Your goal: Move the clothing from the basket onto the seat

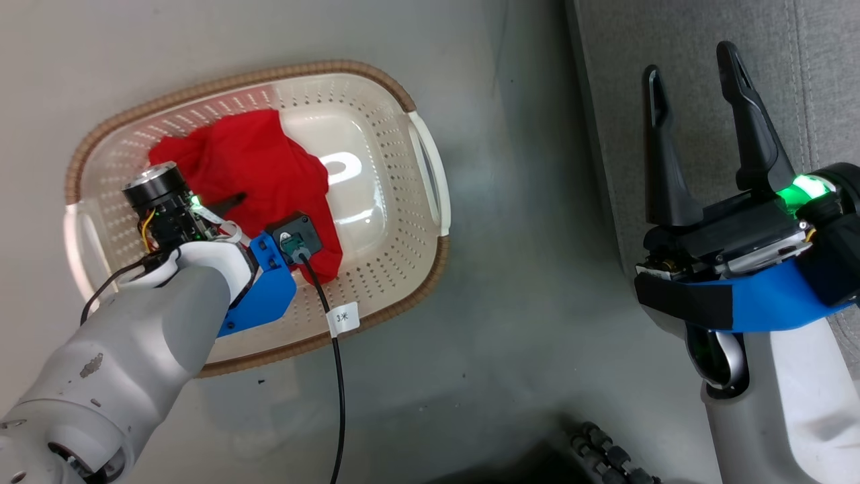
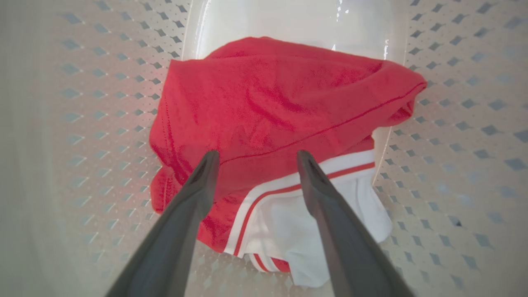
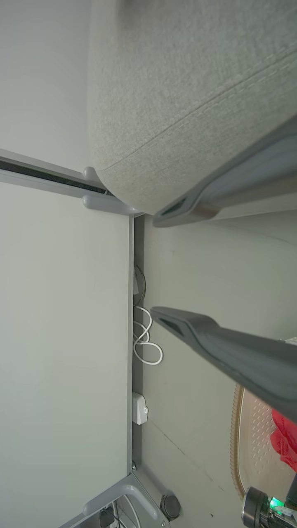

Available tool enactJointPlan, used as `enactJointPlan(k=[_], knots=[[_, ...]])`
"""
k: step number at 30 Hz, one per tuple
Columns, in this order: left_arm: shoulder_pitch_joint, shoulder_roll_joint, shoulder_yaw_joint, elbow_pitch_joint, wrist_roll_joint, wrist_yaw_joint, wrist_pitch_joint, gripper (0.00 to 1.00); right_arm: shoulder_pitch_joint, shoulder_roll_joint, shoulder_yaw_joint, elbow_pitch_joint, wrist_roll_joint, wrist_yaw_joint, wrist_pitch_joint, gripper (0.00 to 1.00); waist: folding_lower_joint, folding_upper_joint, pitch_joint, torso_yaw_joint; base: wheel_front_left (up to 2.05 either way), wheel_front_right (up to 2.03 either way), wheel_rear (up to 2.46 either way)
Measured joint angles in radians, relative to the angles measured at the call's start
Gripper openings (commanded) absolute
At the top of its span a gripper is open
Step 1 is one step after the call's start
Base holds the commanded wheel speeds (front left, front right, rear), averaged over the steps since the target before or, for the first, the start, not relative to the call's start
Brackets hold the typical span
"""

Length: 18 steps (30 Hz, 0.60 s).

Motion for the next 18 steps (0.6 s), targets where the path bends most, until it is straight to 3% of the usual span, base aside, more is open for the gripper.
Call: enactJointPlan(k=[6, 18], knots=[[0.002, 0.016, -0.001, 0.021, 0.092, 0.0, 0.043, 1.0, -0.006, 0.0, 0.007, -0.017, 0.009, 0.0, 0.0, 1.0, -0.0001, 0.0, 0.059, -0.028, 0.0, 0.0, 0.0], [-0.054, 0.03, -0.001, 0.083, 0.148, 0.0, 0.026, 1.0, -0.005, 0.0, 0.006, -0.071, 0.027, 0.0, 0.0, 1.0, -0.0001, 0.0, 0.155, -0.064, 0.0, 0.0, 0.0]])
